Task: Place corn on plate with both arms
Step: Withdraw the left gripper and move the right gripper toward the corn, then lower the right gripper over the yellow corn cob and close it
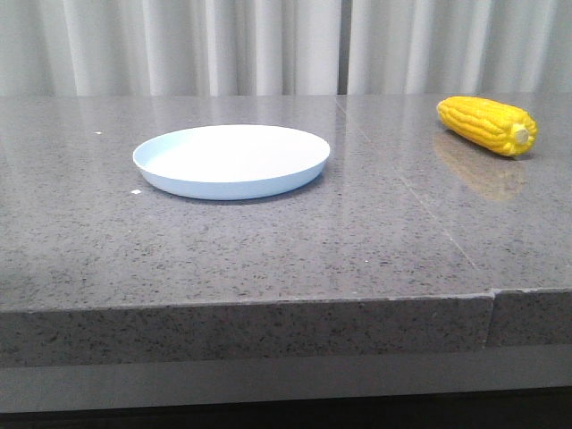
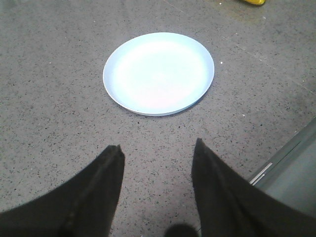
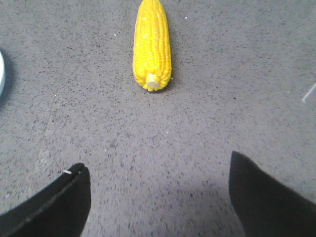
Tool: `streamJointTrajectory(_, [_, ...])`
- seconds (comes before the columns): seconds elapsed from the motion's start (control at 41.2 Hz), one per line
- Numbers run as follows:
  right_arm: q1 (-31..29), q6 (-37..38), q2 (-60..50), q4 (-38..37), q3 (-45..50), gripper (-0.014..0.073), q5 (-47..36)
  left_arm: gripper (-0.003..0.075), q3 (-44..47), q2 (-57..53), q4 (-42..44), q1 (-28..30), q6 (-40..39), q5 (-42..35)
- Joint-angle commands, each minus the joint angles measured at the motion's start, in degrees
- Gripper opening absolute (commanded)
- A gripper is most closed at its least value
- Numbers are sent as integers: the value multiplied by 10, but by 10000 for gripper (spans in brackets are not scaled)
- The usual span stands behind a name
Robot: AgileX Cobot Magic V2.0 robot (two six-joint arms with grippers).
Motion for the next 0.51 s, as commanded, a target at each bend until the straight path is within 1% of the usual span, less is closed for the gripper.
streamJointTrajectory(0.0, [-3, -3, 56, -8, -55, 604, -32, 312, -15, -1, 0, -3, -6, -40])
streamJointTrajectory(0.267, [-3, -3, 238, -8, -194, 604, -22, 312, -15, -1, 0, -3, -6, -40])
streamJointTrajectory(0.485, [-3, -3, 348, -8, -289, 604, -24, 312, -15, -1, 0, -3, -6, -40])
